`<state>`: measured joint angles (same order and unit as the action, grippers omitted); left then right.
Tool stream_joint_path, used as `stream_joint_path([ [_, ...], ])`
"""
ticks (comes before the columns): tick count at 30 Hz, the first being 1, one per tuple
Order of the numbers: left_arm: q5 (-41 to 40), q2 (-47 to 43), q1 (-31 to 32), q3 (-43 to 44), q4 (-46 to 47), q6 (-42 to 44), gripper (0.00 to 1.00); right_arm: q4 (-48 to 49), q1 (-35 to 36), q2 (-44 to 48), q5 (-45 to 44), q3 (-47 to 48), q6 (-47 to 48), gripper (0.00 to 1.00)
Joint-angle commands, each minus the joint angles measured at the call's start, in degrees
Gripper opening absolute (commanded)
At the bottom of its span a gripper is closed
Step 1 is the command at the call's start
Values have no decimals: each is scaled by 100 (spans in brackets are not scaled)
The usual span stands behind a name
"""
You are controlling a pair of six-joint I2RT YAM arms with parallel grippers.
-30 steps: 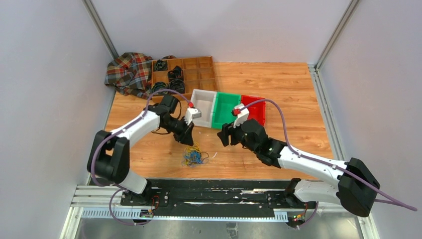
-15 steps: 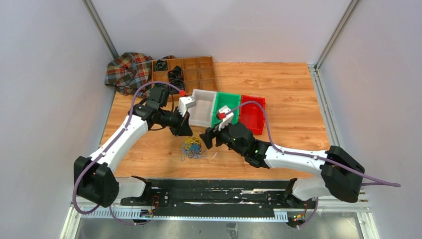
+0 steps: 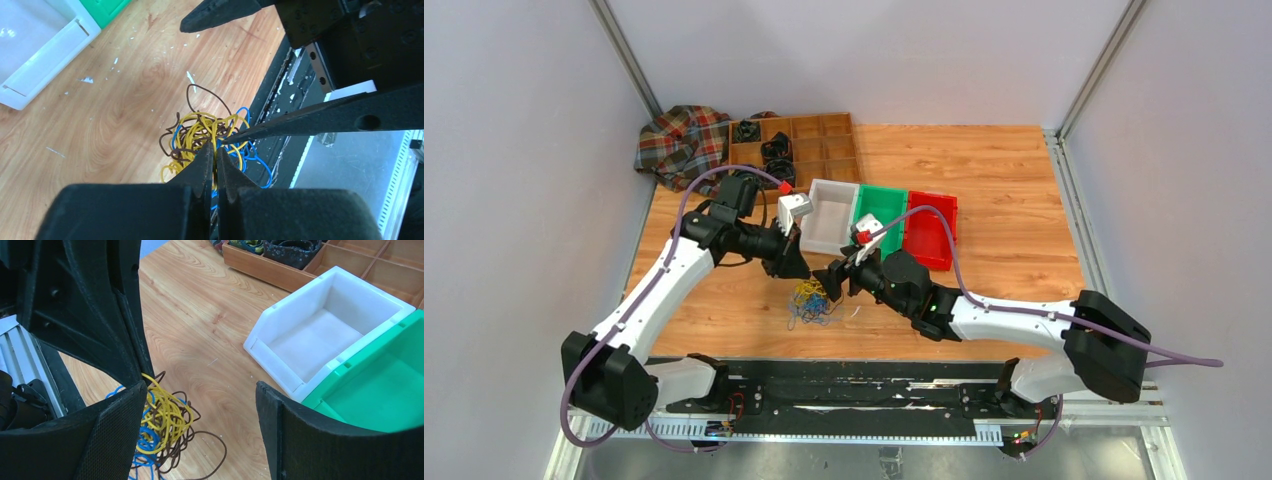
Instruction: Untangle the cables
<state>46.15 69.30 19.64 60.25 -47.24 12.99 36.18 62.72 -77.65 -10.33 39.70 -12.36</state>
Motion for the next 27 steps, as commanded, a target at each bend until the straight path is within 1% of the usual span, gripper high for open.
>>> stream_joint_path([
  [1,347,-212,38,310,-250,-82,1,231,127,8,132,104,194,79],
  [8,570,-237,38,533,-321,-233,1,231,135,-27,294,127,310,78],
  [12,734,-242,40,663,-419,-330,1,469,135,-138,101,180,372,76],
  [16,937,-215,40,752,-577,-361,1,720,135,-220,-75,286,242,70],
  [20,1170,-255,40,726,-660,-403,1,961,144,-325,-366,259,129,69],
  [22,1299,-288,40,706,-660,-414,1,1110,144,-398,-362,228,39,69],
  [24,1371,-315,40,723,-657,-418,1,1255,153,-482,-394,193,-34,65],
  [25,1411,-320,40,751,-664,-422,1,1273,153,-507,-487,155,-74,60],
  [27,1447,-320,40,858,-793,-326,1,1299,153,-483,-752,36,-106,47],
])
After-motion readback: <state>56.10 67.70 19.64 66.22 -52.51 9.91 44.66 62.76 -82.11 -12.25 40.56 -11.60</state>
